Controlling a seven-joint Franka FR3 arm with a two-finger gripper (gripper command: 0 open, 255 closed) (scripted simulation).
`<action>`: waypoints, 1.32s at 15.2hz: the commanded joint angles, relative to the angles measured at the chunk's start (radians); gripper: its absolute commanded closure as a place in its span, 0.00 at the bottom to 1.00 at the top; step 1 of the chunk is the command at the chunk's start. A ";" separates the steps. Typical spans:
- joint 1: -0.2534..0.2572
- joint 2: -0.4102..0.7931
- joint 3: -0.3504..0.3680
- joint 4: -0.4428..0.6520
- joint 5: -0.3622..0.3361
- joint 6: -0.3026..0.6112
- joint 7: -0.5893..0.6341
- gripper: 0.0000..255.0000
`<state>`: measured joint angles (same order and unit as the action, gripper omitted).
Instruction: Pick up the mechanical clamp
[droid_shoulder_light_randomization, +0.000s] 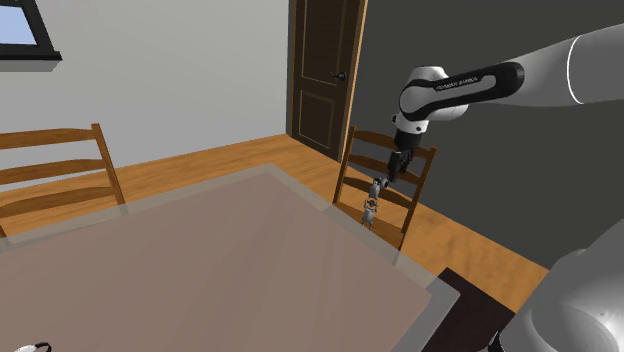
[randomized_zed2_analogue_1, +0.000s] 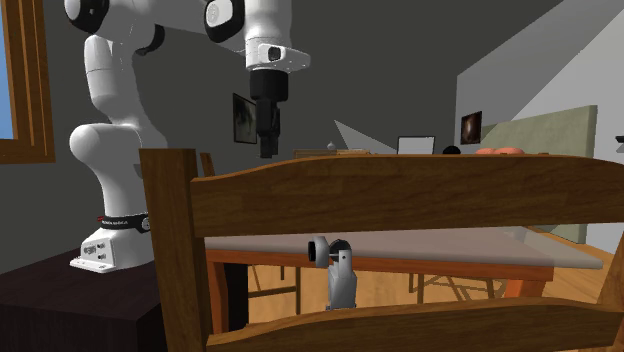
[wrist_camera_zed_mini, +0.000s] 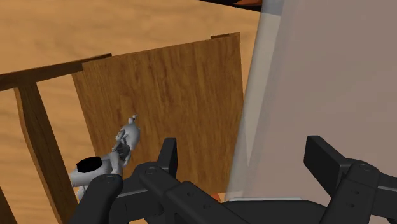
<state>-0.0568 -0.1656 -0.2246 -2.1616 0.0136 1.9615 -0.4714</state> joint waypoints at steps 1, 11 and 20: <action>-0.005 0.075 -0.016 0.057 0.014 0.013 -0.034 0.00; -0.076 0.478 -0.053 0.418 0.117 0.018 -0.198 0.00; -0.151 0.752 -0.039 0.717 0.173 -0.025 -0.262 0.00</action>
<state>-0.2058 0.5783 -0.2643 -1.4466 0.1845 1.9302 -0.7308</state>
